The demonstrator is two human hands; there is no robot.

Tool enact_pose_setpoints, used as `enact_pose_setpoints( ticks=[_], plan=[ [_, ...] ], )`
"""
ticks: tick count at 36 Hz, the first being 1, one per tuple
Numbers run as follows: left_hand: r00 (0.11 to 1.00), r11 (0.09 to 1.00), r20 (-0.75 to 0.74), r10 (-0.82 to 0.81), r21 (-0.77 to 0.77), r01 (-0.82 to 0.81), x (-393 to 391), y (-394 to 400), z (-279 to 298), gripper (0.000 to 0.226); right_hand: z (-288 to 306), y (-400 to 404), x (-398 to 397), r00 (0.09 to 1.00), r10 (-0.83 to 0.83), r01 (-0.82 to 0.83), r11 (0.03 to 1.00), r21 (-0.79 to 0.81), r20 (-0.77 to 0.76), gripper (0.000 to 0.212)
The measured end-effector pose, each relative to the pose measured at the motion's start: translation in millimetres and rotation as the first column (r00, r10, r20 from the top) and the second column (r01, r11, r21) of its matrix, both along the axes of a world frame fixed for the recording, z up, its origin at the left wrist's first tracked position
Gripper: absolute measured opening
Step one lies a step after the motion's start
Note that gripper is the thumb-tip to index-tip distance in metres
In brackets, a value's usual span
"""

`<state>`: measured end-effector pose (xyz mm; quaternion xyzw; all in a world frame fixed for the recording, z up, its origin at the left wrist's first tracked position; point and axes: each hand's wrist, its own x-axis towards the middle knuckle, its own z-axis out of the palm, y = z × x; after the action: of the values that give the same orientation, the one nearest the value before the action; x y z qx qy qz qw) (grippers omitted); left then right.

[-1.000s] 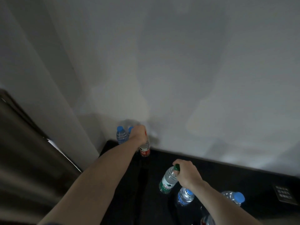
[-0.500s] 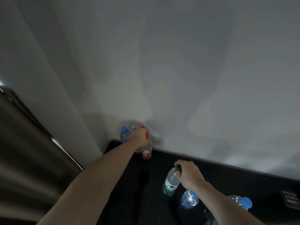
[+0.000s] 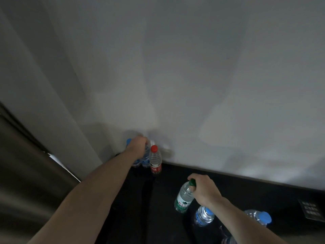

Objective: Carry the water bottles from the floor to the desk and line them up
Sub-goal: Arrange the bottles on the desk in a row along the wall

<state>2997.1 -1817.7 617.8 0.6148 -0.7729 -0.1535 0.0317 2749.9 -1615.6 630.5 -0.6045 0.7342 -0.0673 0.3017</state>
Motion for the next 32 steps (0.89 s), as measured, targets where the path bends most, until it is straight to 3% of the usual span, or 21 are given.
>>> enact_pose_setpoints(
  ticks=[12,16,19,25,32],
  plan=[
    [0.999,0.999,0.04,-0.033,-0.027,0.034,4,5,5,0.021,1,-5,6,1.0,0.023,-0.023,1.0,0.008,-0.008,0.044],
    [0.989,0.992,0.092,-0.119,-0.024,0.122,-1,4,16,0.045,0,-5,8,1.0,0.03,-0.03,1.0,-0.005,0.001,0.045],
    [0.973,0.974,0.044,-0.227,0.003,0.227,-11,10,27,0.054,-2,-5,10,1.0,0.028,-0.028,1.0,-0.007,0.009,0.047],
    [0.96,0.96,0.009,-0.278,0.012,0.278,-19,17,20,0.014,-5,-10,16,0.999,0.053,-0.053,0.998,-0.02,0.01,0.048],
    [0.97,0.97,-0.023,-0.24,-0.045,0.239,-26,22,20,0.009,2,-40,20,0.997,0.078,-0.077,0.992,-0.095,0.011,0.037]
  ],
)
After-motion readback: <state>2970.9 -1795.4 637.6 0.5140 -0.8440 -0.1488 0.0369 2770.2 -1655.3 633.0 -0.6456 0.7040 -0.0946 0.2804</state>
